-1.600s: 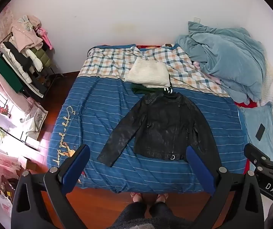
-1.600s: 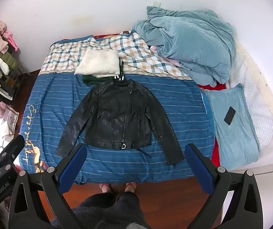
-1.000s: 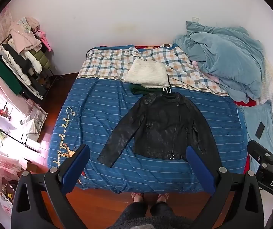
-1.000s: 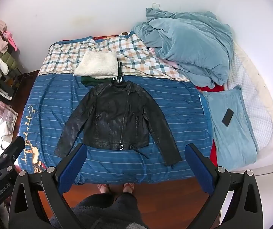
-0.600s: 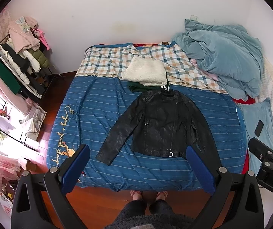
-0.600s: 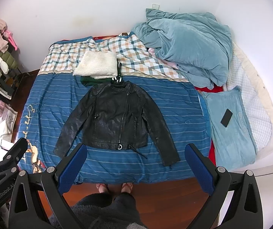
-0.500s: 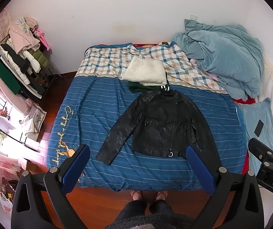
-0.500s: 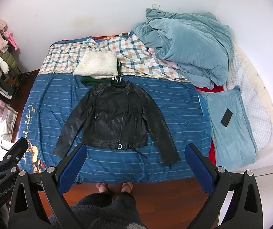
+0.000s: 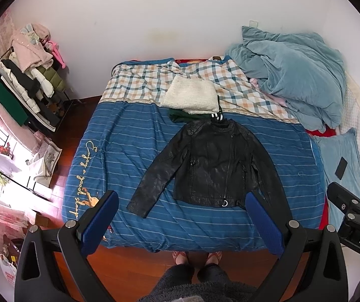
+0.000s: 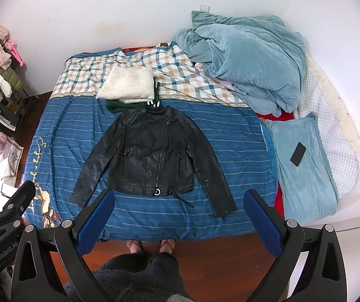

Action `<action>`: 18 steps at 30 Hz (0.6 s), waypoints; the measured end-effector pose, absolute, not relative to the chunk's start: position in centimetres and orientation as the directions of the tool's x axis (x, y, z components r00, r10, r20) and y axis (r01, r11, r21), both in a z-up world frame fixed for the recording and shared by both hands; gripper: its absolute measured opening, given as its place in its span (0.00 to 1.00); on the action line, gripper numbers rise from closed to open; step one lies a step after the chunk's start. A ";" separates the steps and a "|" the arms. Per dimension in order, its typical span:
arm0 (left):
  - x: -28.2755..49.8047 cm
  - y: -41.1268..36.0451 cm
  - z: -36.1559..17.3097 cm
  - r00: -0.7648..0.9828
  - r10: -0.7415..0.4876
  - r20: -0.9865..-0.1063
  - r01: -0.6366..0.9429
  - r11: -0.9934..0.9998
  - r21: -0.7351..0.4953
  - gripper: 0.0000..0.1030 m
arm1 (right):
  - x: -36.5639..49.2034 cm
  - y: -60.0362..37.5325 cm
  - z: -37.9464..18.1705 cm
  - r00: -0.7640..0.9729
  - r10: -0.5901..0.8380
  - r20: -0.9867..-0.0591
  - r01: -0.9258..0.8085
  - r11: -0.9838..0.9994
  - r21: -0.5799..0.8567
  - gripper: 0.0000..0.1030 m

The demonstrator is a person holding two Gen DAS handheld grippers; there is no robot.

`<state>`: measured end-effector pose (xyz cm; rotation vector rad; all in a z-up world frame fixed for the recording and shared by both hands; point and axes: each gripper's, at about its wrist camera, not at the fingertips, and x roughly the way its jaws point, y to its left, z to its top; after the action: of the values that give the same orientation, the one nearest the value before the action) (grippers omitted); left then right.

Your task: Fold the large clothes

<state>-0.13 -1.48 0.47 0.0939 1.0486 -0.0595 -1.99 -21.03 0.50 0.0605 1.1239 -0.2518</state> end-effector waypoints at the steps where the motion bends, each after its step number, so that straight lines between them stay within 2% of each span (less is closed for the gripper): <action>1: -0.1 -1.5 0.6 0.498 -0.005 -0.867 0.094 0.994 0.048 1.00 | -2.1 -21.2 0.6 0.408 -0.169 -0.897 0.229 0.970 -0.079 1.00; 18: -0.1 -1.9 1.5 0.500 -0.003 -0.866 0.094 0.994 0.051 1.00 | -2.8 -20.4 0.8 0.409 -0.169 -0.897 0.226 0.971 -0.079 1.00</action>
<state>-0.10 -1.93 1.51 0.0955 1.0463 -0.0589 -2.76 -20.43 0.83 0.0569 1.1220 -0.2484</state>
